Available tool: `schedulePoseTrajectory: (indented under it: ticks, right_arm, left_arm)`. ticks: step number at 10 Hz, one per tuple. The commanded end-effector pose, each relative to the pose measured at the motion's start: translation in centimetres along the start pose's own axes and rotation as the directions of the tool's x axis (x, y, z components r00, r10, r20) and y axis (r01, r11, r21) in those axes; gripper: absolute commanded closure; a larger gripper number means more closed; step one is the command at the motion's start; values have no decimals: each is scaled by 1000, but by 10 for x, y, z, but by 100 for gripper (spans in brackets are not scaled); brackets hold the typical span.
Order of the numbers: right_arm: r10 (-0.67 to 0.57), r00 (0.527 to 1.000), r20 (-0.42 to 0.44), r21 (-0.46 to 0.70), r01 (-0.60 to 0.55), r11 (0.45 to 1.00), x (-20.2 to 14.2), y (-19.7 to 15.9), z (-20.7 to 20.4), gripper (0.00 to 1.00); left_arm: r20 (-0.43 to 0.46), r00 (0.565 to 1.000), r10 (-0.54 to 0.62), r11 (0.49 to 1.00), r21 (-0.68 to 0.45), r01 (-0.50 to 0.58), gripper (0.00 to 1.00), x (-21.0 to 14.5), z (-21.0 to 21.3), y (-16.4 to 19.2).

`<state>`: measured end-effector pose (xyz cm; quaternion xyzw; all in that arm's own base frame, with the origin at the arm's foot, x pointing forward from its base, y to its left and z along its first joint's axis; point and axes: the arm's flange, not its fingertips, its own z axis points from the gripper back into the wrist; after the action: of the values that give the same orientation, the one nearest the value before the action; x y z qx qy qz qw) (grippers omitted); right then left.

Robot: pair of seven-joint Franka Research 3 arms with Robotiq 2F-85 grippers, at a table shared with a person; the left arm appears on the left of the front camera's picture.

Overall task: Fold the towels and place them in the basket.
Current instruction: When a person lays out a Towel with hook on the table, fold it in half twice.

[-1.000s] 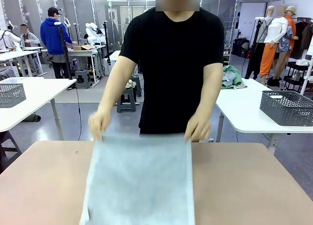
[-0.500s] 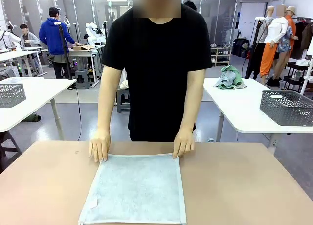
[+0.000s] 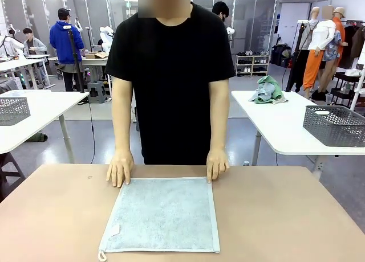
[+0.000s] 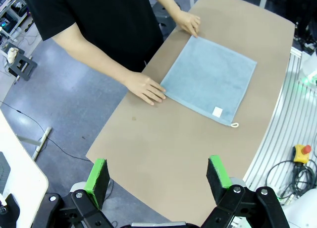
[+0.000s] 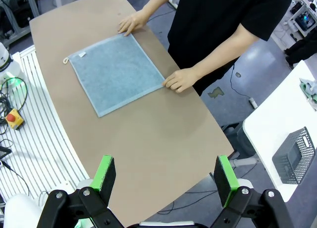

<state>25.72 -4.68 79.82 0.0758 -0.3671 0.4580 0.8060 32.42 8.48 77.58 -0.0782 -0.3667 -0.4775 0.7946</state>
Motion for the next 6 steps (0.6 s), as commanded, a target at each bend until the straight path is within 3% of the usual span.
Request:
schedulePoseTrajectory:
  ticks: [1, 6]
  right_arm:
    - [2, 1000, 5, 6, -2, 1000, 1, 0, 0, 0]
    - [2, 1000, 5, 6, -2, 1000, 1, 0, 0, 0]
  left_arm:
    - [7, 1000, -1, 1000, 2, 1, 0, 1, 0, -1]
    - [7, 1000, -1, 1000, 2, 1, 0, 1, 0, -1]
